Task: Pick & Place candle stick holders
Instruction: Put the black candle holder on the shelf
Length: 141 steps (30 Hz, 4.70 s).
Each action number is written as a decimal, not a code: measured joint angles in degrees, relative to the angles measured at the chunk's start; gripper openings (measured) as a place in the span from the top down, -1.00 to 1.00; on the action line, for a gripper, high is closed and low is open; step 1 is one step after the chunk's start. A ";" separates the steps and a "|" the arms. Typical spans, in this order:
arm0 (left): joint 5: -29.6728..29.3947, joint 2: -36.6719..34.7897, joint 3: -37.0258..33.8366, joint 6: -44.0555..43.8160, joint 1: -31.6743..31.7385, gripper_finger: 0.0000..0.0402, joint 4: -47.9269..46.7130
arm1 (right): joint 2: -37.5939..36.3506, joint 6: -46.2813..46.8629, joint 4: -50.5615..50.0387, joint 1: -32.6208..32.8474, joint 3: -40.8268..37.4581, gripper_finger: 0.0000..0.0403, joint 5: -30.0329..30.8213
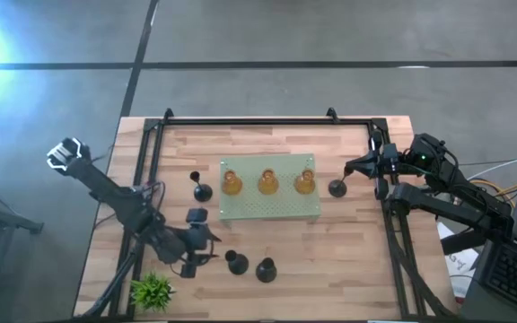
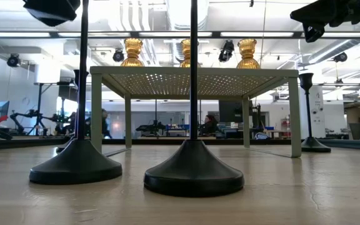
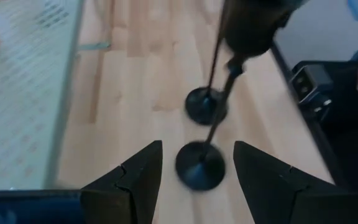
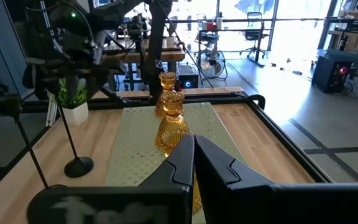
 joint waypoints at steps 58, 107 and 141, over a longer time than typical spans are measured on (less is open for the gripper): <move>12.09 2.78 3.65 15.61 5.40 0.92 10.85 | 0.00 0.00 -0.04 -0.02 0.00 0.96 0.00; 27.30 13.89 53.14 31.71 57.63 0.91 -22.63 | 0.00 0.00 -0.43 -0.01 0.00 0.96 0.00; 38.43 1.90 23.34 27.63 61.07 0.91 -5.91 | 0.02 0.00 -0.44 -0.02 0.00 0.96 0.00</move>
